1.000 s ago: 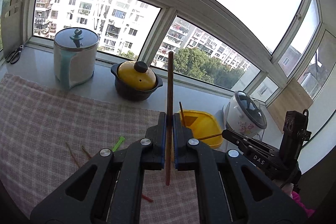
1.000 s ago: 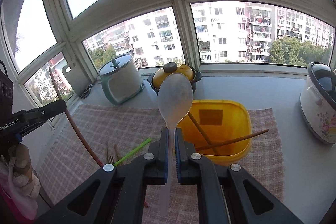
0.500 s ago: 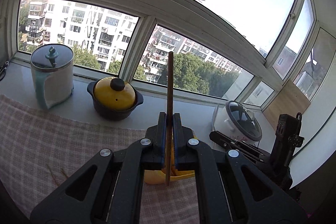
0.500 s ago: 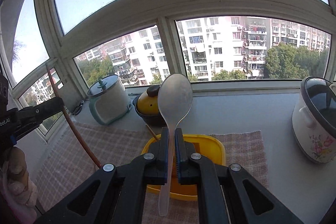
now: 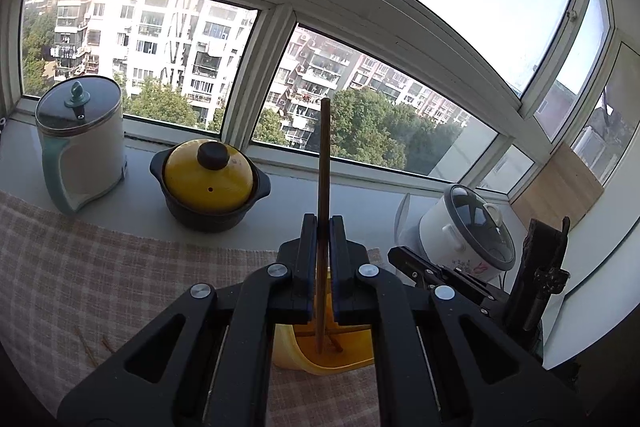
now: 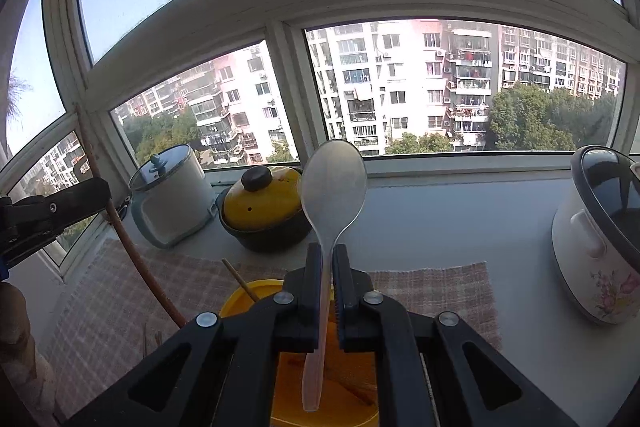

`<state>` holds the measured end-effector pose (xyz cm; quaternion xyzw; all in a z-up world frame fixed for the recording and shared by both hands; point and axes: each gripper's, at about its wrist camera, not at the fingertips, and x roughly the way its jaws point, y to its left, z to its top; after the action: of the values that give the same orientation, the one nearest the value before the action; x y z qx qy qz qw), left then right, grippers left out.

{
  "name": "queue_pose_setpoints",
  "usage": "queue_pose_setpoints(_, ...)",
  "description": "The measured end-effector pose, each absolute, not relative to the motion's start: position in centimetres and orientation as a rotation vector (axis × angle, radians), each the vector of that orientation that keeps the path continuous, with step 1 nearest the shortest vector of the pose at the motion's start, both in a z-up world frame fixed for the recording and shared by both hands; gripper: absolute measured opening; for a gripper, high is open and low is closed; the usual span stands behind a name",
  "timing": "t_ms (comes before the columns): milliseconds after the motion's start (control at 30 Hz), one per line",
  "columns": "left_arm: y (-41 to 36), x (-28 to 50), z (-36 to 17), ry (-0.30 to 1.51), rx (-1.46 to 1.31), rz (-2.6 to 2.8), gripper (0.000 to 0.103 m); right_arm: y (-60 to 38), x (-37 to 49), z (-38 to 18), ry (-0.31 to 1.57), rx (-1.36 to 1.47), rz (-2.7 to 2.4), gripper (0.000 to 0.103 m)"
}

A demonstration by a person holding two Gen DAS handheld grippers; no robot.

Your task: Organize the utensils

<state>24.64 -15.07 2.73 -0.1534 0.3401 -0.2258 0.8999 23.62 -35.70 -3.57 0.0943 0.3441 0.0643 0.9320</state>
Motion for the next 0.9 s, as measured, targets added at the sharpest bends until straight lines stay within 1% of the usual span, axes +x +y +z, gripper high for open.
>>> queue_pose_setpoints(433, -16.4, 25.3, 0.0, 0.772, -0.299, -0.477, 0.003, -35.5, 24.0, -6.3, 0.758, 0.165, 0.122, 0.003)
queue_pose_setpoints(700, -16.7, 25.0, -0.4, 0.795, -0.293, -0.489, 0.003, -35.7, 23.9, -6.4, 0.771, 0.173, 0.12, 0.004)
queue_pose_setpoints(800, -16.6, 25.0, -0.4, 0.802, -0.296, -0.494, 0.003, -35.7, 23.8, -6.3, 0.771, 0.174, 0.117, 0.005)
queue_pose_setpoints(833, -16.6, 24.9, -0.4, 0.802, -0.298, -0.495, 0.003, -35.7, 23.8, -6.3, 0.772, 0.176, 0.115, 0.011)
queue_pose_setpoints(867, -16.5, 24.8, -0.4, 0.8, -0.301, -0.496, 0.003, -35.7, 23.6, -6.3, 0.772, 0.178, 0.114, 0.023)
queue_pose_setpoints(900, -16.5, 24.7, -0.4, 0.801, -0.299, -0.498, 0.003, -35.8, 23.5, -6.3, 0.768, 0.18, 0.113, 0.028)
